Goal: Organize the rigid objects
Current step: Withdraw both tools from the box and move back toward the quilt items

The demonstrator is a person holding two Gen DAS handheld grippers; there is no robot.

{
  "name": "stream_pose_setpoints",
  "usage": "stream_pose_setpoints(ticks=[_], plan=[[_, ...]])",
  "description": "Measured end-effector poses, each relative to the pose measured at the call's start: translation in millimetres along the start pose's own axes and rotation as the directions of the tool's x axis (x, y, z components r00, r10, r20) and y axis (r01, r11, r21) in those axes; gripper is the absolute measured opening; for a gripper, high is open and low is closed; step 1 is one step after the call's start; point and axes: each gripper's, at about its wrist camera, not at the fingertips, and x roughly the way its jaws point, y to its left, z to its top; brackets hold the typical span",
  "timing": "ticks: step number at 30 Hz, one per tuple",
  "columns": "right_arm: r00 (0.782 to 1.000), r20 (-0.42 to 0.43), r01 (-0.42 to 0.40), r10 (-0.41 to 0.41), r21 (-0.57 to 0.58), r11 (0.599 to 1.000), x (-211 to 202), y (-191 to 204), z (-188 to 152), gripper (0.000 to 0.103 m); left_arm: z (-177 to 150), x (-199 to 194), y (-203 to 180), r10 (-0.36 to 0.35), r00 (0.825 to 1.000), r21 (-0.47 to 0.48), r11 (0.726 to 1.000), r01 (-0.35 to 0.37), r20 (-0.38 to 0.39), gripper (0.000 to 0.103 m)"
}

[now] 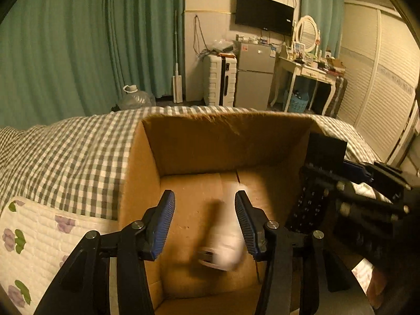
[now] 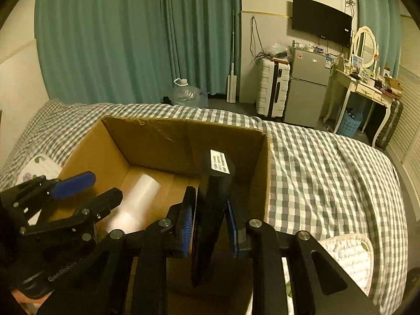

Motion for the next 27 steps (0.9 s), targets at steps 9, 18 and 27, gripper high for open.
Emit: stream_pose_setpoints(ticks=[9, 18, 27], plan=[[0.994, 0.094, 0.051, -0.052, 0.015, 0.999, -55.9, 4.6, 13.3, 0.07, 21.4, -74.5, 23.8, 0.04, 0.988, -0.042, 0.999, -0.034, 0.149, 0.056], [0.957, 0.262, 0.116, -0.125, 0.049, 0.992, -160.3, 16.5, 32.9, 0.091, 30.5, -172.2, 37.0, 0.047, 0.959, -0.085, 0.996, -0.024, 0.279, 0.06], [0.912, 0.388, 0.145, -0.136, 0.008, 0.989, -262.3, 48.1, 42.4, 0.097, 24.7, -259.8, 47.5, 0.068, 0.921, -0.091, 0.995, -0.035, 0.384, 0.064]])
